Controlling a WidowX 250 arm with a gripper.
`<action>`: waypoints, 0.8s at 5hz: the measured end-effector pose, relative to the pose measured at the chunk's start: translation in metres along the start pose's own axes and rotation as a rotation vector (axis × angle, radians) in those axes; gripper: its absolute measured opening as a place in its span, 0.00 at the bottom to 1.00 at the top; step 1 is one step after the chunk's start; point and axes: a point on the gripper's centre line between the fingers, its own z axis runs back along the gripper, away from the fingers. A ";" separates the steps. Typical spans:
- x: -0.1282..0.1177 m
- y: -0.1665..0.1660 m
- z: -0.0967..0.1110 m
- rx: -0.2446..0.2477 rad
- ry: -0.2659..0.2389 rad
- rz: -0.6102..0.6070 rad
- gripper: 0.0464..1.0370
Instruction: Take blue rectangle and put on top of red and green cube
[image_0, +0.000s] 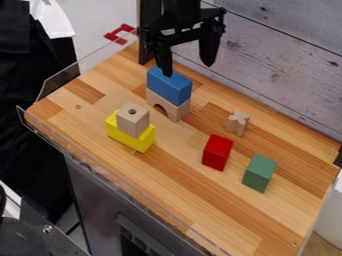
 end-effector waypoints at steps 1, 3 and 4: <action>0.014 0.005 -0.003 0.003 0.003 0.068 0.96; 0.026 0.015 -0.010 0.017 0.015 0.141 0.96; 0.025 0.019 -0.022 0.060 0.045 0.171 0.96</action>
